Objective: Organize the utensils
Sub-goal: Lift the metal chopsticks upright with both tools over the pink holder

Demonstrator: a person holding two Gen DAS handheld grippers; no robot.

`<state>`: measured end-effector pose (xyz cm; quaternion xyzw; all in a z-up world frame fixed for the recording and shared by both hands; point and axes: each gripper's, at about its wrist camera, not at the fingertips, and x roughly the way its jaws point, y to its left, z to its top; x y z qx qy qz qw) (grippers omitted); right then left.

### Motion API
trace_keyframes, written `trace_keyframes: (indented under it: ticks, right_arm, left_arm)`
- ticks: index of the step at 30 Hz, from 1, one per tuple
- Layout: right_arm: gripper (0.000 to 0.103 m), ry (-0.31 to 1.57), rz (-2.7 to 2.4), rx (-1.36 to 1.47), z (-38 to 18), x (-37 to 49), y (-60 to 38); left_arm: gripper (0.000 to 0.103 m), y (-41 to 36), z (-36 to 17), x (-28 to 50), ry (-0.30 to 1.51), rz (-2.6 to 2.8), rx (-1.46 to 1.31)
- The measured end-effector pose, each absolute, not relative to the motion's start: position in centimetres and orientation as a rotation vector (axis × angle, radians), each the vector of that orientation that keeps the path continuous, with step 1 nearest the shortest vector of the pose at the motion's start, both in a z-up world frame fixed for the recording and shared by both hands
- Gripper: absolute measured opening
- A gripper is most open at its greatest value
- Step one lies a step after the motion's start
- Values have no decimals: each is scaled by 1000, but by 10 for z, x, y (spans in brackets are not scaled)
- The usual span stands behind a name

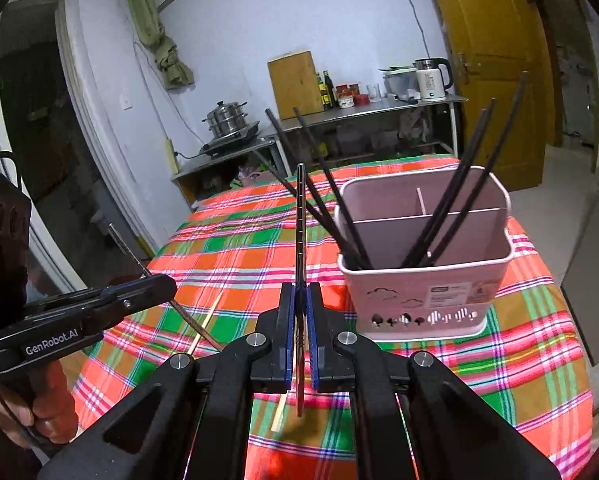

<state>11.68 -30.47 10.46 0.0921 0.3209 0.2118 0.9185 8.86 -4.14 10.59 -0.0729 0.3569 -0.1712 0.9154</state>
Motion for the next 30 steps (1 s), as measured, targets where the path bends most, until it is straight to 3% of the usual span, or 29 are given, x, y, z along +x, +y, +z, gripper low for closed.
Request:
trace_keyframes:
  ticks: [30]
  right_arm:
    - [6,437,302,268,172,165,-364]
  left_arm:
    - [6,-108,190,160,619,-510,-147]
